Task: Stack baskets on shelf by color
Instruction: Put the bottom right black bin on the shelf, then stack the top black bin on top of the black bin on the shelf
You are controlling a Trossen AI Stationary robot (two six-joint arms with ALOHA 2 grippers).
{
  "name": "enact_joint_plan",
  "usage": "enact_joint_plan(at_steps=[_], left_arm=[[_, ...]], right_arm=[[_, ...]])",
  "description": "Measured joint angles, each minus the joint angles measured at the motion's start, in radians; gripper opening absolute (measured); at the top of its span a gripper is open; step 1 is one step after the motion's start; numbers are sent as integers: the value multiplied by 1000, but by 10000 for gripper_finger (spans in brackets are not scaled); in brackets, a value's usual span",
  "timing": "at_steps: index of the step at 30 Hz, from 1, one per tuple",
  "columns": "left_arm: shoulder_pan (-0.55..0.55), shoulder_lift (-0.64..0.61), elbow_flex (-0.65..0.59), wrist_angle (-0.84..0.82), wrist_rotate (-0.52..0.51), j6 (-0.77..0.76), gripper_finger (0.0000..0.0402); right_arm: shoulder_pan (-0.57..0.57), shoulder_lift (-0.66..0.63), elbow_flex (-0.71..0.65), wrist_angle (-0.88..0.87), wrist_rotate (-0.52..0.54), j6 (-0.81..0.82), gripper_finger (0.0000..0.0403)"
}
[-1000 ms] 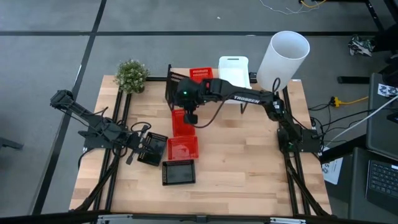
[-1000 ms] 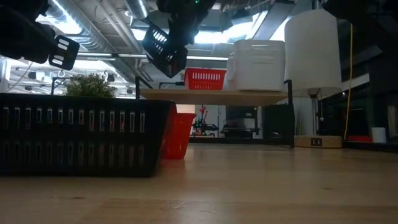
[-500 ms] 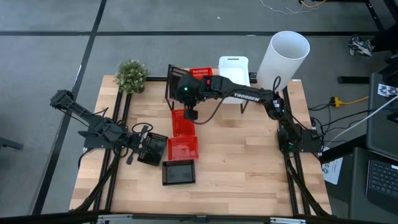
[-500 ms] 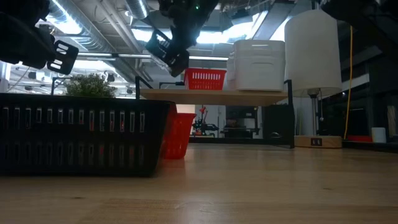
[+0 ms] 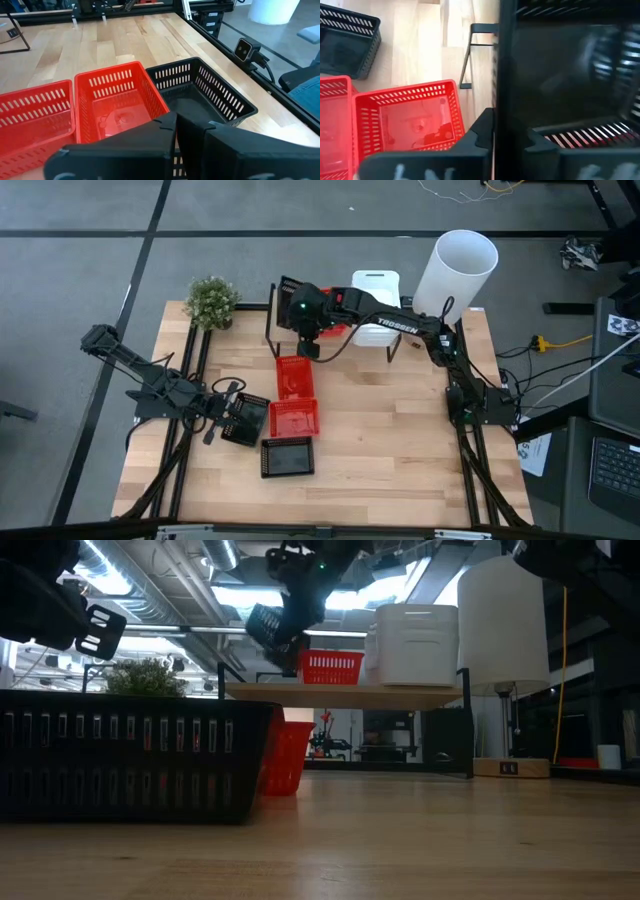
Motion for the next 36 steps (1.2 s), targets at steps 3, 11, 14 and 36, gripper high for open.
enact_joint_plan(at_steps=[3,11,14,36], left_arm=[[0,0,0,0,0,0,14],[0,0,0,0,0,-1,17],[0,0,0,0,0,-6,12],[-96,62,16,-68,136,-320,9]], right_arm=[[-4,0,0,1,0,0,49],[-6,0,0,77,7,29,79],[-4,0,0,121,0,36,78],[257,-37,-4,-418,-256,397,80]])
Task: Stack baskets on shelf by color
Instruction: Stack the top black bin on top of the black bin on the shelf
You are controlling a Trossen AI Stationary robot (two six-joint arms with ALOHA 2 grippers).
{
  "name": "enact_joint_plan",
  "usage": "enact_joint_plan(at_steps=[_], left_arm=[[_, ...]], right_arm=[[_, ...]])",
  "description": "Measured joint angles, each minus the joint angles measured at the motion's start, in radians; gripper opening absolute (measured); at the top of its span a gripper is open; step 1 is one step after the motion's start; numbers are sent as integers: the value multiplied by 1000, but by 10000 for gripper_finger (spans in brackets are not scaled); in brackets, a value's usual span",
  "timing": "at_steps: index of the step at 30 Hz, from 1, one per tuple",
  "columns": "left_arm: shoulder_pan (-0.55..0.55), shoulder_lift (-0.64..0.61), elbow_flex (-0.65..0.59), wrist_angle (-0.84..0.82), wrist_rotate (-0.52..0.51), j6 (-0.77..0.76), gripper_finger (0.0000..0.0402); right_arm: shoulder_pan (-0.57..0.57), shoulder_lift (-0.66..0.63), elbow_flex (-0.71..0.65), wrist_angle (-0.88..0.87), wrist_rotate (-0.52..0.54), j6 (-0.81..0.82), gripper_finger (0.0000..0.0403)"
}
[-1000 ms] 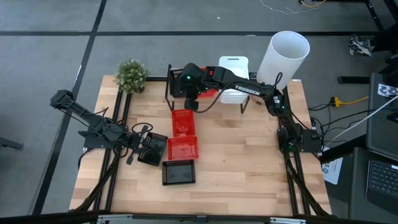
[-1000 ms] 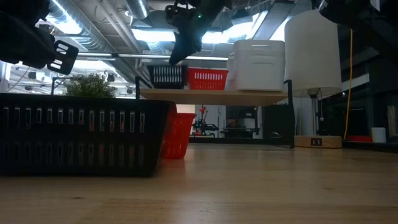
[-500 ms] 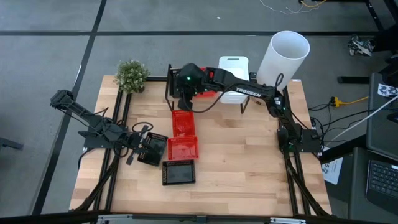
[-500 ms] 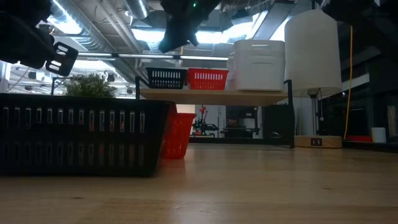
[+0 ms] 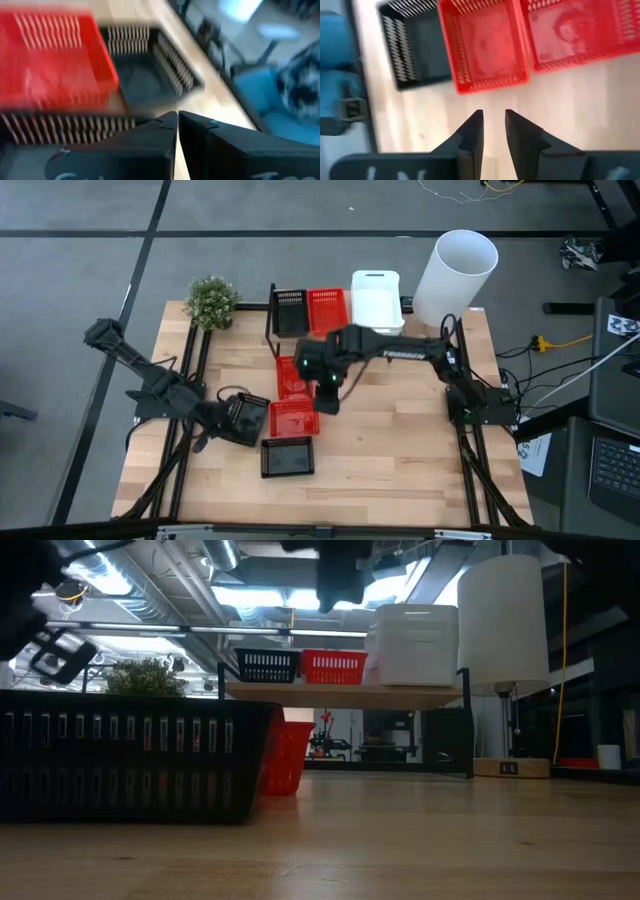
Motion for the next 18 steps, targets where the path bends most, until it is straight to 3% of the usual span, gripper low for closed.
enact_joint_plan(at_steps=[4,12,18], left_arm=[[-59,71,16,-62,-7,-74,9],[-94,176,106,-170,-39,-46,10],[-94,184,127,-177,11,-44,43]], right_arm=[[68,0,0,3,82,22,80],[142,0,0,16,92,77,80],[171,0,0,16,112,114,80]])
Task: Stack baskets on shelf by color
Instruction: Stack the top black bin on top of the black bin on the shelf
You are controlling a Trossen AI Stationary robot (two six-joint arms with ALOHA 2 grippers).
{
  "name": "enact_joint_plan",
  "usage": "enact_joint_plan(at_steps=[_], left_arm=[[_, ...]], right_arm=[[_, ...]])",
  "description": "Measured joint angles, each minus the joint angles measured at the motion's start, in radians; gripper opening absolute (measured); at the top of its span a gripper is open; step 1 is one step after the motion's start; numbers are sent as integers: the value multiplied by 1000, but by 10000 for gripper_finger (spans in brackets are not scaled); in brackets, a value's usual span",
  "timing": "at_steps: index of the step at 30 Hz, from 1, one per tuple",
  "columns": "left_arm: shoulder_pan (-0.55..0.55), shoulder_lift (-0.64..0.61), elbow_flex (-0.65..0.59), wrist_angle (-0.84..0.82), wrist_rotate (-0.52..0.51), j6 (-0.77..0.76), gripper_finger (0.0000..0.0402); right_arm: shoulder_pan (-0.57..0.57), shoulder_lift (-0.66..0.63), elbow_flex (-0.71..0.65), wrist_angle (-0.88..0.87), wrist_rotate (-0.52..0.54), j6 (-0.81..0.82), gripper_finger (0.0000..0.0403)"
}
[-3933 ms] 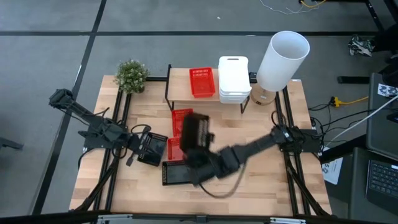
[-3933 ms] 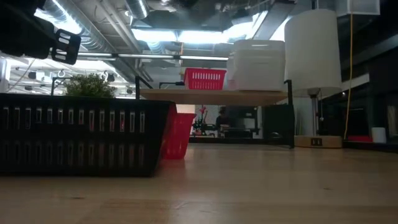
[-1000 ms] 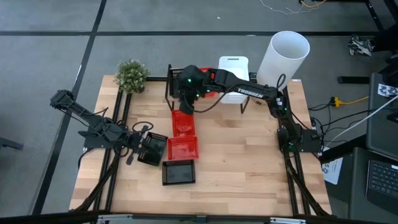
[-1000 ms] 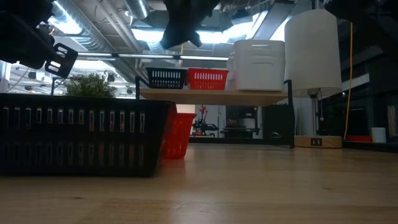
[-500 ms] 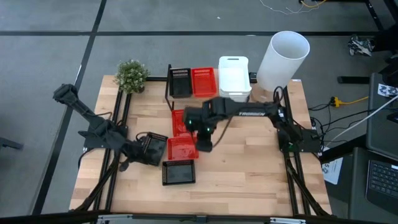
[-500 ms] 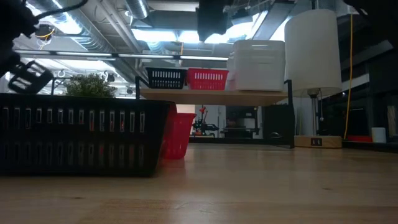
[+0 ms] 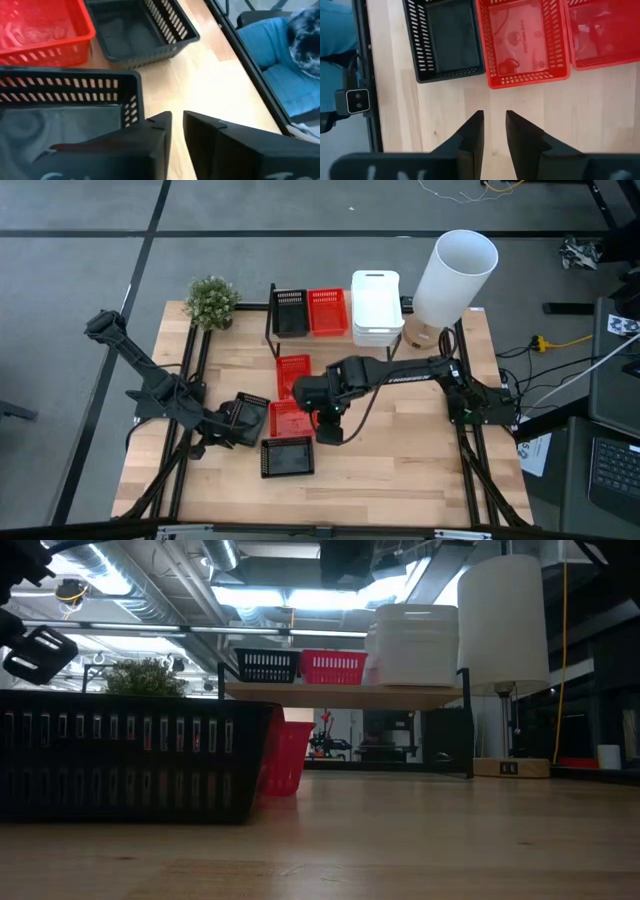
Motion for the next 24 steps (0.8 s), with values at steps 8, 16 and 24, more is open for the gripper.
enact_joint_plan(at_steps=[8,16,24], left_arm=[[0,0,0,-16,-46,27,104],[0,1,0,-61,-101,0,110],[-1,10,1,-81,-55,-1,120]], right_arm=[[41,0,0,0,39,68,80],[91,0,0,0,41,73,80],[127,0,0,0,41,110,80]])
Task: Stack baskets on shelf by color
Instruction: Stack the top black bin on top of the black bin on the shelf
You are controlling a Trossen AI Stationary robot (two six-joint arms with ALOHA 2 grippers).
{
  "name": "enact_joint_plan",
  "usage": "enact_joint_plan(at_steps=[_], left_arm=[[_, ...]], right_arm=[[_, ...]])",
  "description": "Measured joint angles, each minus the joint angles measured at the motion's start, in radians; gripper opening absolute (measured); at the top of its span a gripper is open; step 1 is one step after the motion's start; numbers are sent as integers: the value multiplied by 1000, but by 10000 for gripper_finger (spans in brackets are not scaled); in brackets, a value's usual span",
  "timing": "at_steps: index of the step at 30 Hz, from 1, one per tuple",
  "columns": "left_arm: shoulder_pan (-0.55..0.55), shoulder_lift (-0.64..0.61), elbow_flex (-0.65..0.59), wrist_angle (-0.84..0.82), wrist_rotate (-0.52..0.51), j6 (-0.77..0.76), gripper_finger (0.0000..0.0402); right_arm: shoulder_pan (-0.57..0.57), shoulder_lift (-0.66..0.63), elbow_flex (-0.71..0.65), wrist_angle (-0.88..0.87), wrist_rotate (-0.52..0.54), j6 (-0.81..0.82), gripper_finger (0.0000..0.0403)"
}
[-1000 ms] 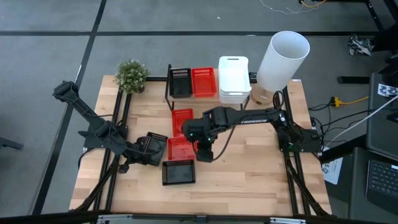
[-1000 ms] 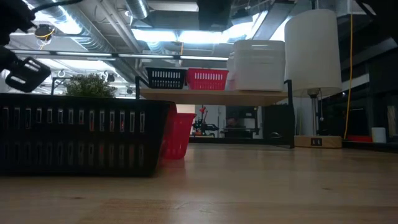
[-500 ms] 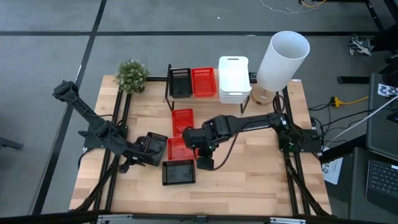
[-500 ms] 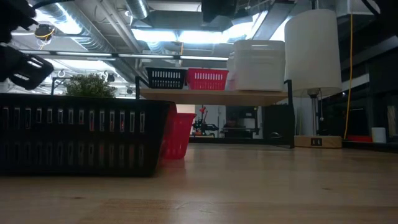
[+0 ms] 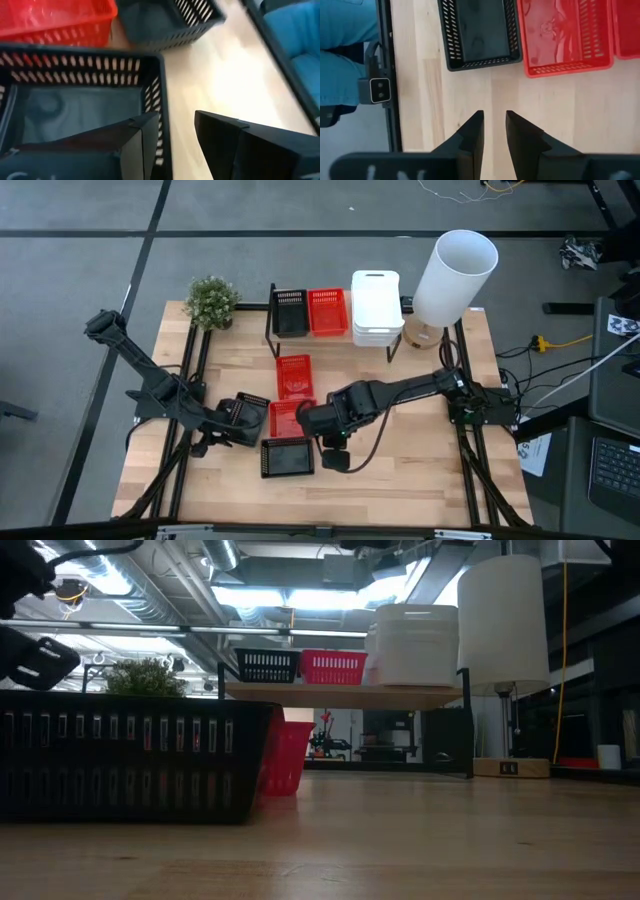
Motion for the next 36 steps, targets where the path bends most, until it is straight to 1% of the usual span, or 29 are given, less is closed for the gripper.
enact_joint_plan(at_steps=[3,9,11,13,15,17,19,21,24,27,30,32,36], left_arm=[[1,28,0,-44,-1,0,120],[1,99,0,-28,5,-2,120],[1,125,0,-27,6,-2,121],[1,154,0,-27,2,-9,119],[0,187,0,-26,-37,-45,116],[1,216,0,-29,-100,-99,112],[1,239,0,-28,-128,-133,101],[1,255,0,-28,-127,-138,78],[1,262,0,-23,-131,-182,20],[1,255,9,-5,-135,-207,6],[-2,239,81,-7,-122,-195,2],[-2,235,157,-22,-123,-150,0],[-1,235,348,-125,-205,-32,0]], right_arm=[[12,0,0,0,17,36,80],[44,0,0,-5,83,97,80],[60,0,0,-16,108,147,80],[83,0,0,-27,156,216,80],[116,0,0,-52,225,286,80],[156,0,0,-80,309,360,80],[198,0,0,-124,401,452,80],[239,0,0,-164,501,568,80],[293,0,-1,-162,634,723,80],[330,0,-1,-164,745,830,80],[345,1,-1,-164,828,857,80],[346,1,-1,-163,853,856,80],[342,1,-8,-160,855,833,80]])
